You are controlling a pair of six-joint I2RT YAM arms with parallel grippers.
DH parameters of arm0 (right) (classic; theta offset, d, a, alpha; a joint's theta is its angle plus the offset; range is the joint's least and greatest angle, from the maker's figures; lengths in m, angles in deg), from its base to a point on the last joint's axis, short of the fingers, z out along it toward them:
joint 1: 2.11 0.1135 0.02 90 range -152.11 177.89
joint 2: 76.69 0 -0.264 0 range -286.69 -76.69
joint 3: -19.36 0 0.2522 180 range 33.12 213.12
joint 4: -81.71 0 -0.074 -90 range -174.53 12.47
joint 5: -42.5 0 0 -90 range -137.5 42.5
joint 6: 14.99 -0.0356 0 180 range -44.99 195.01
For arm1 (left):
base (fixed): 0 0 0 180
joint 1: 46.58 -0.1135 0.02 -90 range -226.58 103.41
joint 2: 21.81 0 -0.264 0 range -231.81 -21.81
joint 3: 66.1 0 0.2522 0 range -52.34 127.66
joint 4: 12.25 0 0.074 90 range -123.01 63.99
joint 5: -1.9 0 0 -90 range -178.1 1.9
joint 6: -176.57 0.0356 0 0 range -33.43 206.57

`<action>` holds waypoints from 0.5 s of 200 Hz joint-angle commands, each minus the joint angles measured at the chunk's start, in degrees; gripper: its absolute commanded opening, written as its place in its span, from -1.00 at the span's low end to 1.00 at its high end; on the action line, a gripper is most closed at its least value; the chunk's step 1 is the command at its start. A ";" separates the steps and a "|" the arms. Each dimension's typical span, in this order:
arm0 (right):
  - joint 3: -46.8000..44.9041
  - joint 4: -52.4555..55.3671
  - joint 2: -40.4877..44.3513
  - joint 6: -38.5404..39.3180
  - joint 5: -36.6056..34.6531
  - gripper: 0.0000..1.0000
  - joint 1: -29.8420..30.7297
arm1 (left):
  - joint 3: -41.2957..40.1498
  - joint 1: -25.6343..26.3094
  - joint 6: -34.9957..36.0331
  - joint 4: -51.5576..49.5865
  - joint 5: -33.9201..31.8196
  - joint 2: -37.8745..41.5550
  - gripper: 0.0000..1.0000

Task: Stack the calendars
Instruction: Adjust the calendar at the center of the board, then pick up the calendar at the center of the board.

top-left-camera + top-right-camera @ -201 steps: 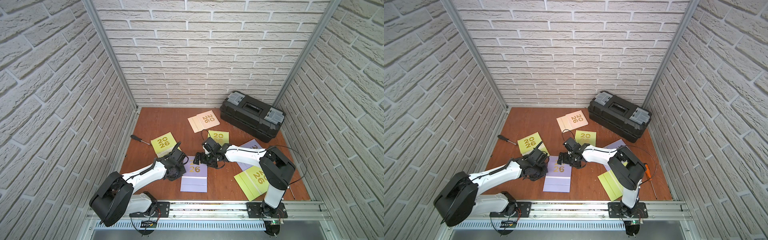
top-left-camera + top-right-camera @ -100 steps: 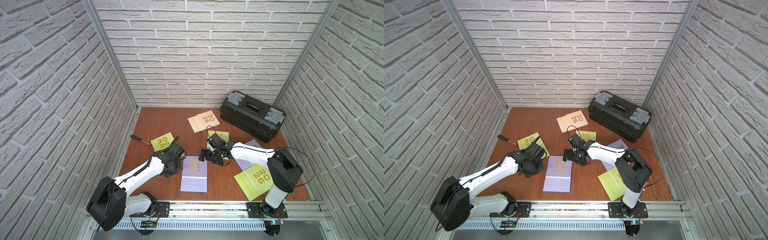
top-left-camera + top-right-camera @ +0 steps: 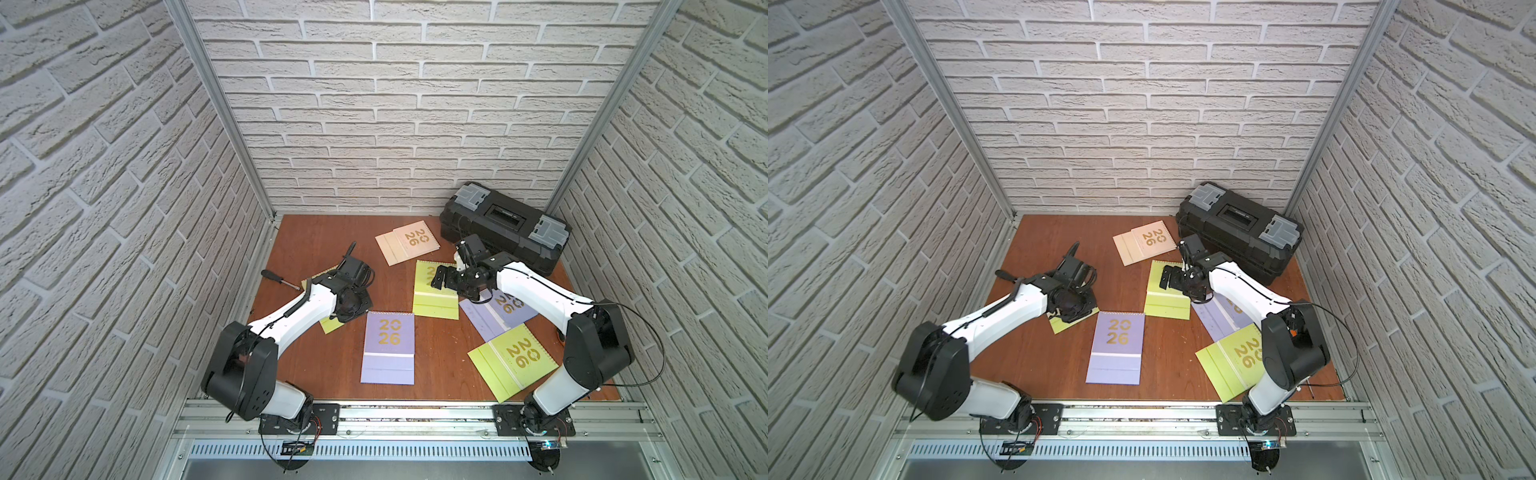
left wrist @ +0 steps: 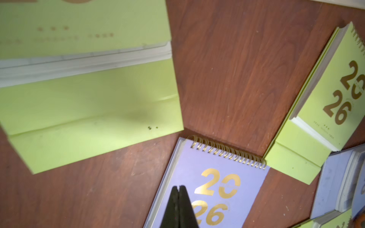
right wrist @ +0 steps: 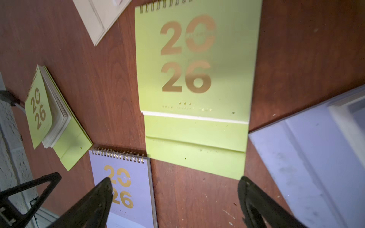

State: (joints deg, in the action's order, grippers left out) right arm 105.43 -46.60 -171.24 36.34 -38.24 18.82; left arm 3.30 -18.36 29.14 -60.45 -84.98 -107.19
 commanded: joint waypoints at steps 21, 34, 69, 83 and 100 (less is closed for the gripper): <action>6.35 3.64 -4.68 5.82 -0.13 0.99 -4.34 | 7.58 -0.09 1.53 8.59 3.76 -9.34 -1.00; 7.32 4.08 -5.96 5.91 -0.21 0.99 -4.98 | 9.59 0.11 1.43 9.81 4.23 -11.90 -1.00; 8.28 3.48 -8.62 5.74 -1.03 0.99 -5.88 | 16.07 0.86 2.45 11.32 5.88 -19.78 -1.00; 8.77 3.12 -9.67 5.65 -0.18 0.99 -5.99 | 18.54 1.08 2.89 11.53 6.74 -22.94 -1.00; 9.48 2.55 -10.97 5.86 0.95 1.00 -6.06 | 20.42 1.35 2.87 12.83 6.98 -25.77 -1.00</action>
State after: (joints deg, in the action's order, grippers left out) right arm 112.93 -43.67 -181.09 41.23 -38.55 13.07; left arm 21.20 -17.61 30.98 -50.04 -79.39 -129.66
